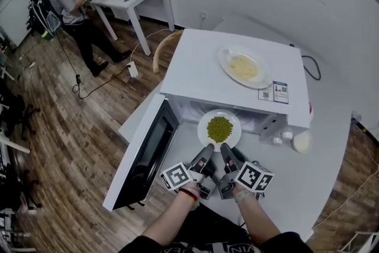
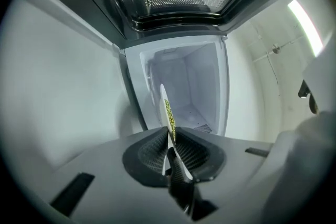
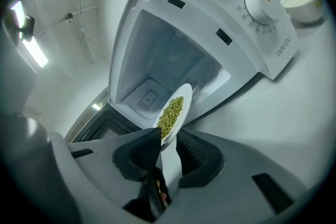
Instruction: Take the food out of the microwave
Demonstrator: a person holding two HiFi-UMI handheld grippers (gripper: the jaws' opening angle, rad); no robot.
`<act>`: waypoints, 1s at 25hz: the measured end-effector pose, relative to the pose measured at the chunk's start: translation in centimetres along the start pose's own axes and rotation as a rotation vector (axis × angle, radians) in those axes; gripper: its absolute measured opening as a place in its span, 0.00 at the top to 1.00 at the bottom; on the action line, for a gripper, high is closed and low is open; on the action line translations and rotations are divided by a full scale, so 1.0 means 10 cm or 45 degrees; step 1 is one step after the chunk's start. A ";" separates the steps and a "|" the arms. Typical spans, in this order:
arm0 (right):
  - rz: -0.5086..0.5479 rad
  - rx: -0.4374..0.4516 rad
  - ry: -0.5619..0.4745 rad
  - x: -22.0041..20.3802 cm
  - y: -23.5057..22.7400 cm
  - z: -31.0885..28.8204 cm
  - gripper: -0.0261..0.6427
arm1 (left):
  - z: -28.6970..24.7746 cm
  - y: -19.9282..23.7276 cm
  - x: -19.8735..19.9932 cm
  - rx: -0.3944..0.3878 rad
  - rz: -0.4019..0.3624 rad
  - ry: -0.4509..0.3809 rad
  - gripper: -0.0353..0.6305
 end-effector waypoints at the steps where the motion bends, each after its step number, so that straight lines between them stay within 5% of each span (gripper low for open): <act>1: 0.015 -0.001 0.001 -0.01 0.01 0.02 0.81 | 0.02 -0.01 -0.01 0.001 -0.015 0.003 0.88; 5: 0.026 0.025 -0.008 -0.02 0.10 0.07 0.81 | 0.11 0.03 -0.05 0.060 -0.112 0.023 0.88; 25: -0.003 0.001 0.000 -0.37 0.24 0.54 0.81 | 0.54 -0.10 -0.45 0.025 -0.156 0.108 0.88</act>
Point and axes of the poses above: the fingertips, and each gripper's own axes: z backward along the fingers, y to its left, x out of its top, the point moved 1 cm from there along z, backward along the fingers, and after that the axes turned 7 degrees about x, right-handed, at the moved point
